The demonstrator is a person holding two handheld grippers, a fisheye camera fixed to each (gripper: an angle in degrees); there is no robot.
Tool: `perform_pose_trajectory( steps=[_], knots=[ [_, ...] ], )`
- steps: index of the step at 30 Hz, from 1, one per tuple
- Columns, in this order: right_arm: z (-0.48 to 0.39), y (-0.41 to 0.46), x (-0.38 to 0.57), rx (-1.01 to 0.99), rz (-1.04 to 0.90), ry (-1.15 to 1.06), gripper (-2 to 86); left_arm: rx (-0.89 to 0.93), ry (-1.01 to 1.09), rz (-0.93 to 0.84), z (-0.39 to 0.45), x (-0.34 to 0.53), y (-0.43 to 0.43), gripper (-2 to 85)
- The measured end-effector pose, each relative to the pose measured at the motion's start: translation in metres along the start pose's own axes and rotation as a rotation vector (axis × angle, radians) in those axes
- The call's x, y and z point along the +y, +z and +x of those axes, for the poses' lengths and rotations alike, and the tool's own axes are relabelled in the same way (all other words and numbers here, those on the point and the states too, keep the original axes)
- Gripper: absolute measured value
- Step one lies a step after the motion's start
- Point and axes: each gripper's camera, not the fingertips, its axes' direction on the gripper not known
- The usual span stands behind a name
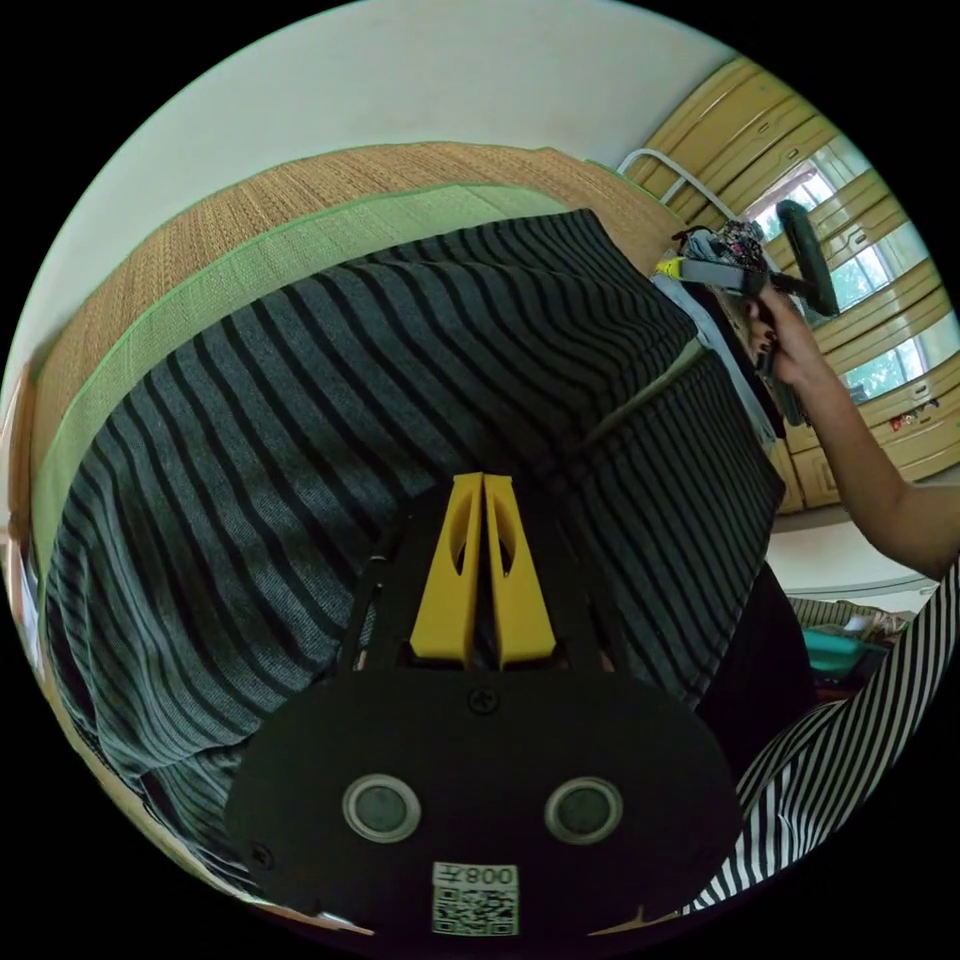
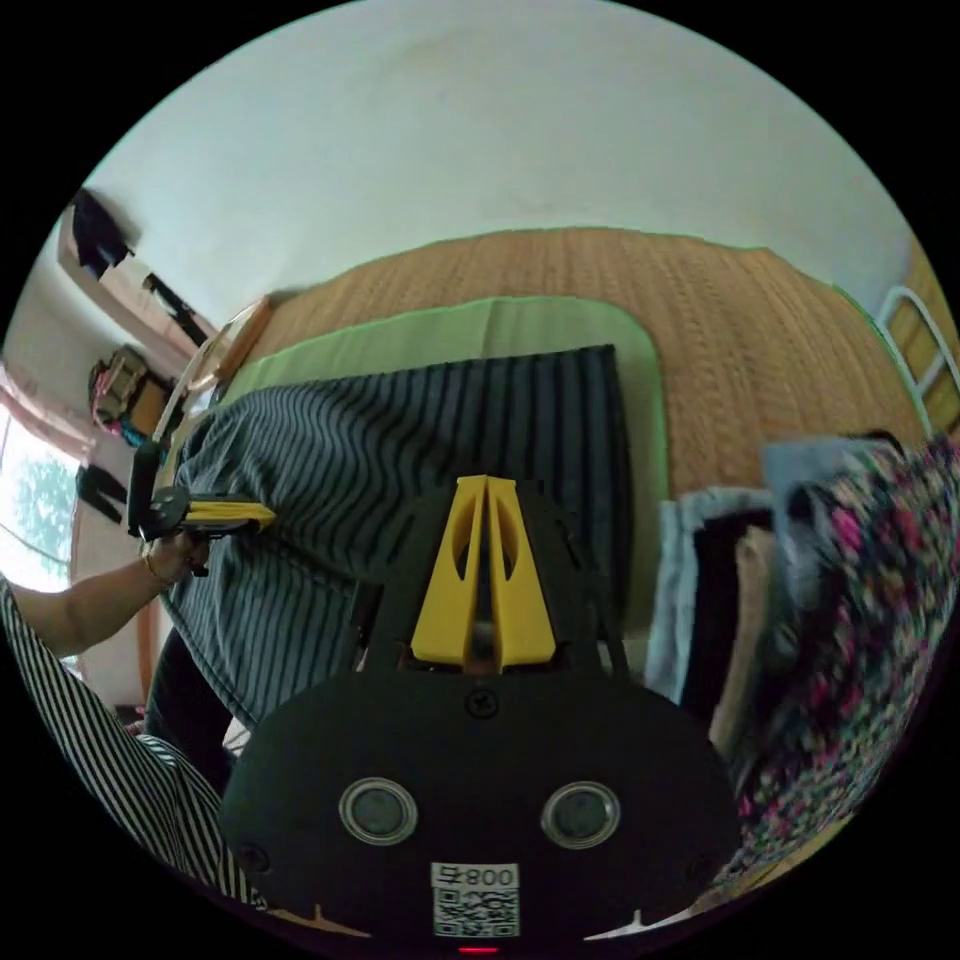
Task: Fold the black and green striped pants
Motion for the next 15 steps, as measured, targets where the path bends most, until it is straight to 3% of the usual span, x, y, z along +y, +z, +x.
perform_pose_trajectory(
  steps=[3,10,15],
  knots=[
    [-0.018,0.053,-0.02,0.11,-0.147,-0.071,0.1,-0.011,0.032,-0.005,0.003,0.002,0.001,0.0],
    [-0.011,0.06,-0.029,0.156,-0.096,-0.025,0.0,0.03,0.072,-0.023,0.006,0.004,-0.004,0.0],
    [-0.01,0.049,-0.02,0.141,-0.045,-0.01,0.1,0.018,0.035,0.113,-0.005,-0.008,-0.028,0.1]
  ],
)
